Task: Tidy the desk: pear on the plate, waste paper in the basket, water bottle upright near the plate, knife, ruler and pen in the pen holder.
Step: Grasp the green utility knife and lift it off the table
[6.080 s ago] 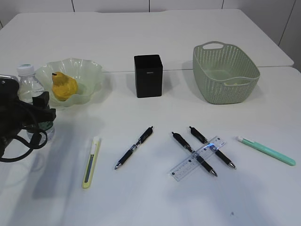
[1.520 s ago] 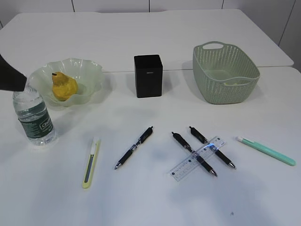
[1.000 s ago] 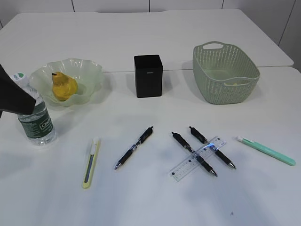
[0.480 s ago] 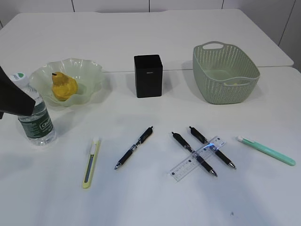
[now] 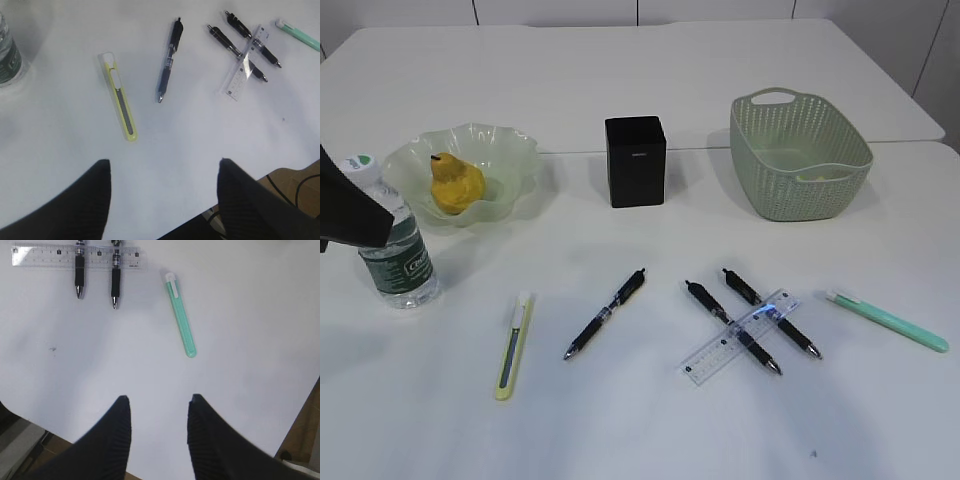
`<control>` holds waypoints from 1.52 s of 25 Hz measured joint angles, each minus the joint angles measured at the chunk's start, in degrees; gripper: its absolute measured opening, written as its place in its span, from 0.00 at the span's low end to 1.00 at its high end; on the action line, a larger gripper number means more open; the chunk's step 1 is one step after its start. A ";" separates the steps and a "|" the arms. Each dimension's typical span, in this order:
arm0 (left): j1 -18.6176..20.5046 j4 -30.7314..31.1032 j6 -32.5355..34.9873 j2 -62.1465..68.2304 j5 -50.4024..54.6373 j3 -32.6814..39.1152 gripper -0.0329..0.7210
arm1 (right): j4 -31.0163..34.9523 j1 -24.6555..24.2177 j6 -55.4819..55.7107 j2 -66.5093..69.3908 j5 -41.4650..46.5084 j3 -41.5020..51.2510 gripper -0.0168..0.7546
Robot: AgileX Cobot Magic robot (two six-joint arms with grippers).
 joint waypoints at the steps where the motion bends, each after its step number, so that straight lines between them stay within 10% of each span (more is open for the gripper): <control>1: 0.00 0.00 0.00 0.00 0.00 0.00 0.67 | 0.00 0.00 -0.63 0.61 0.00 0.00 0.43; 38: 0.00 -1.03 0.00 0.00 0.10 0.00 0.65 | -3.05 0.00 -13.81 23.98 -12.40 -0.12 0.43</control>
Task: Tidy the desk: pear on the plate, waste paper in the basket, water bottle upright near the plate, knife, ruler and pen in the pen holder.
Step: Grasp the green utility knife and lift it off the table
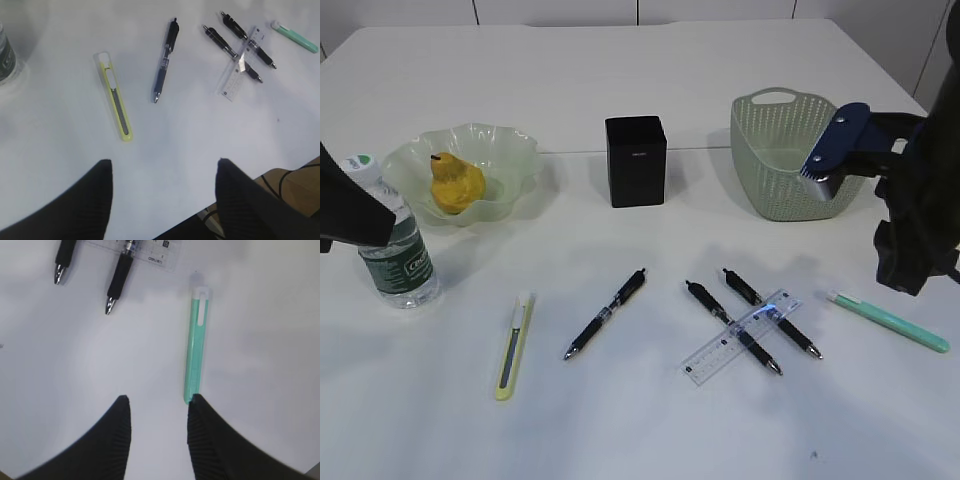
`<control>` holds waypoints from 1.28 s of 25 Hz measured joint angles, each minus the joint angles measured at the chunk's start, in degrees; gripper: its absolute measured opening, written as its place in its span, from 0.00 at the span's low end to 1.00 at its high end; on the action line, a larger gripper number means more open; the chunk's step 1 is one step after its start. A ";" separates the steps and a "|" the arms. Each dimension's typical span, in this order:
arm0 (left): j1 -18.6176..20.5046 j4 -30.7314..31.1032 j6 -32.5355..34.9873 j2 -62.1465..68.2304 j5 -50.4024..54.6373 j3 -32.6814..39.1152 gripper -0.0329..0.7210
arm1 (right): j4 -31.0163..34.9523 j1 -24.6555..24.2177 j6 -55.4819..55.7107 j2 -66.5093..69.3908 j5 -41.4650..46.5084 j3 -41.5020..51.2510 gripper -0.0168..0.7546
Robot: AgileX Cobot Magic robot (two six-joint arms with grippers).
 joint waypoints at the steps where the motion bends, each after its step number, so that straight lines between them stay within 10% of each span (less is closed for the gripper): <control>1: 0.00 0.00 0.00 0.00 0.00 0.00 0.65 | -0.27 -0.13 0.00 0.40 -0.40 0.00 0.43; 28: 0.00 -0.12 0.67 1.62 0.00 0.00 0.65 | 10.45 -8.82 -9.85 13.78 -2.51 -8.39 0.44; 32: 0.00 -0.12 0.67 1.62 0.00 0.00 0.65 | 10.99 -9.05 -9.85 13.78 -2.47 -8.41 0.62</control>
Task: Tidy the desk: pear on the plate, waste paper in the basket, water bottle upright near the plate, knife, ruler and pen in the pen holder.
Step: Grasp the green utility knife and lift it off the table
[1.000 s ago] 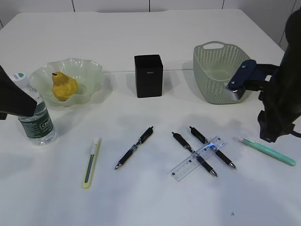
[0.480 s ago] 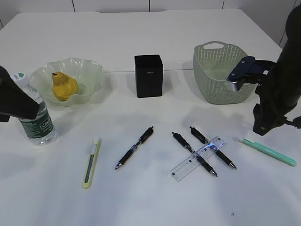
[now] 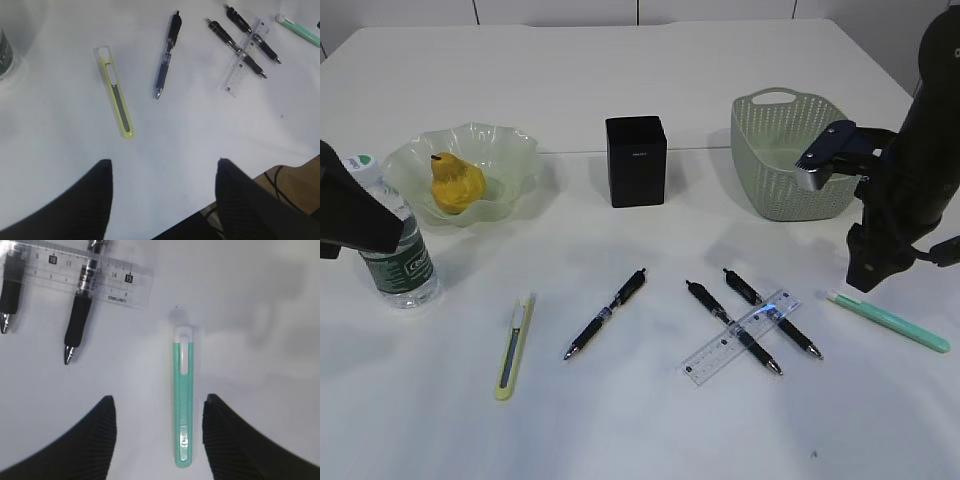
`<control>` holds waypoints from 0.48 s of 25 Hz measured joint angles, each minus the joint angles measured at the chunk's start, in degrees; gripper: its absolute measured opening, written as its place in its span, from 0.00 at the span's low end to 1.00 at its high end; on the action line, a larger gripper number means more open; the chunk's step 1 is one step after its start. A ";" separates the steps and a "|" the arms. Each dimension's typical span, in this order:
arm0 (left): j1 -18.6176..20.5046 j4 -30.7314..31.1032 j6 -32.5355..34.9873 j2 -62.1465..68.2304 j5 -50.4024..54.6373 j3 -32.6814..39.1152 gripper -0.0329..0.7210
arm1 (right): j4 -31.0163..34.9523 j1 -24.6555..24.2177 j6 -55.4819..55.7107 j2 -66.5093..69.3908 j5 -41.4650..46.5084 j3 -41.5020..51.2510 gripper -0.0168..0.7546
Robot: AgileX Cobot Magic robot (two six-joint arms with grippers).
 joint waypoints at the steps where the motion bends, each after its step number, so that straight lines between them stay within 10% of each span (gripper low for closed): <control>1: 0.00 0.00 0.10 0.00 0.00 0.00 0.65 | 0.00 0.00 0.00 0.00 0.00 0.00 0.62; 12: 0.00 0.00 0.13 0.00 0.00 0.00 0.65 | 0.13 0.00 0.00 0.00 1.02 0.00 0.67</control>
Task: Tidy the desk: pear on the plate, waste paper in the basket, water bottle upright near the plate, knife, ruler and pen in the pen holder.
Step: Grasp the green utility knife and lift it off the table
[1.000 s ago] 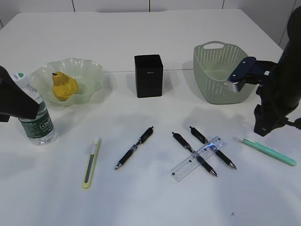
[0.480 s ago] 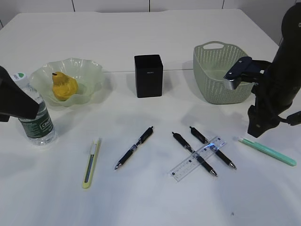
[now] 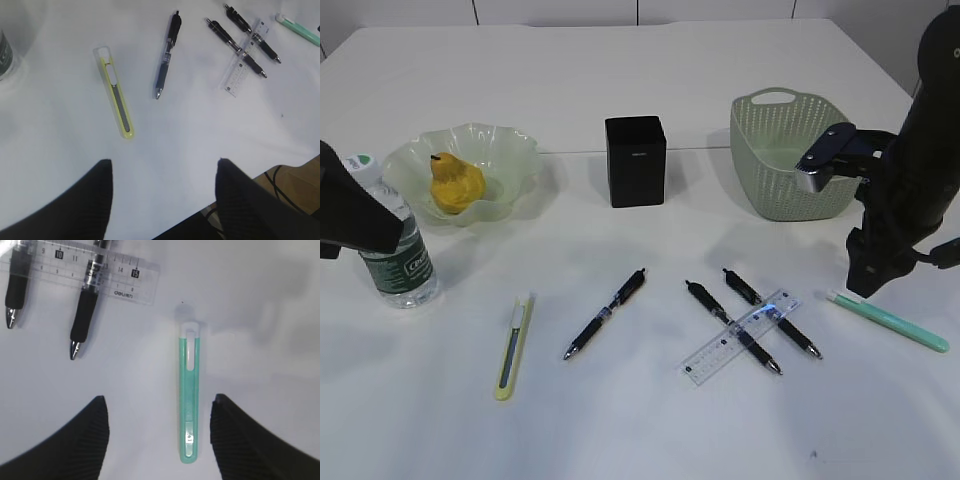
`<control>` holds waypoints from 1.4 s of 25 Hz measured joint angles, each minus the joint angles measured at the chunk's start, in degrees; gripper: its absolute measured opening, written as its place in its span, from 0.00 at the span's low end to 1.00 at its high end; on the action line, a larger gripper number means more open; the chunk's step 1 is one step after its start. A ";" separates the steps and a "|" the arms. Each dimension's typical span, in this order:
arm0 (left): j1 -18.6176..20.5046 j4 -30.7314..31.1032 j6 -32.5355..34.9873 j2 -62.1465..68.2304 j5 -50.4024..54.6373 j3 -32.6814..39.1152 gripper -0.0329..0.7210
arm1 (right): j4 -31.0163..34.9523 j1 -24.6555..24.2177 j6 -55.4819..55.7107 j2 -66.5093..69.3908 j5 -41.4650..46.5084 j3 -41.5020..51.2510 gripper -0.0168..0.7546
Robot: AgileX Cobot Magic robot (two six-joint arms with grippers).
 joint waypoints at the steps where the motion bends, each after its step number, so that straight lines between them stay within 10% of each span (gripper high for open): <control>1: 0.00 0.00 0.00 0.00 0.00 0.00 0.65 | 0.00 0.00 0.00 0.00 0.00 0.00 0.67; 35: 0.00 0.00 0.00 0.10 -0.10 0.00 0.65 | 3.91 -4.21 -9.46 3.20 -1.08 1.48 0.68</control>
